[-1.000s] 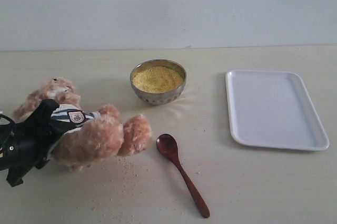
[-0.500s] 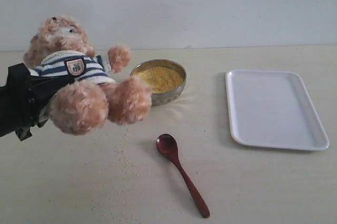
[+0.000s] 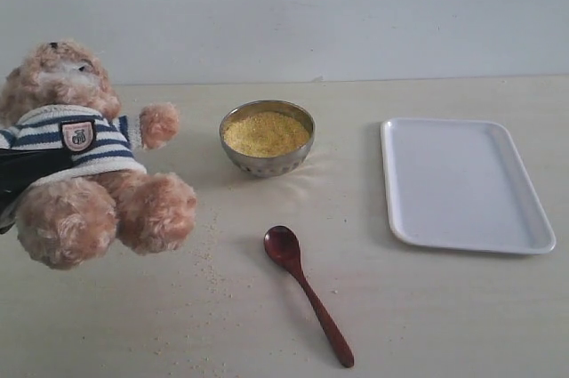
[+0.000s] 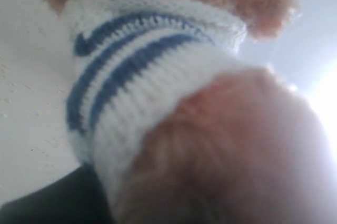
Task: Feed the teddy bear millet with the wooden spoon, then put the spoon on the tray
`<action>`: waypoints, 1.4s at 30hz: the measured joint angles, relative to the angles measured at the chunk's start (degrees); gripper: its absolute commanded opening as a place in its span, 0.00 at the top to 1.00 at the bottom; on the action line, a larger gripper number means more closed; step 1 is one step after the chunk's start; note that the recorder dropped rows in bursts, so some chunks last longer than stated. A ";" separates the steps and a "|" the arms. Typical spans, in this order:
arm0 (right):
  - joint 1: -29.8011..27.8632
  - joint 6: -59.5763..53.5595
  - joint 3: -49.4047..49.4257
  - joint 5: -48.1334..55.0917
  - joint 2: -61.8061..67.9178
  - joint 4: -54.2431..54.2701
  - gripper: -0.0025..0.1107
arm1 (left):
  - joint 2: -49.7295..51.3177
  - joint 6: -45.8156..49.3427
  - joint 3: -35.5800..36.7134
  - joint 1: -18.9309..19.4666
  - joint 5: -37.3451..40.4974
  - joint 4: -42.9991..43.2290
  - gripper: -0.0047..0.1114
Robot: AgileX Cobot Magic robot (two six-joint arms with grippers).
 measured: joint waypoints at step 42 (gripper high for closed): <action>0.00 62.82 -32.32 -60.49 27.54 -30.94 0.98 | -0.15 1.04 0.00 1.23 0.09 -3.28 0.92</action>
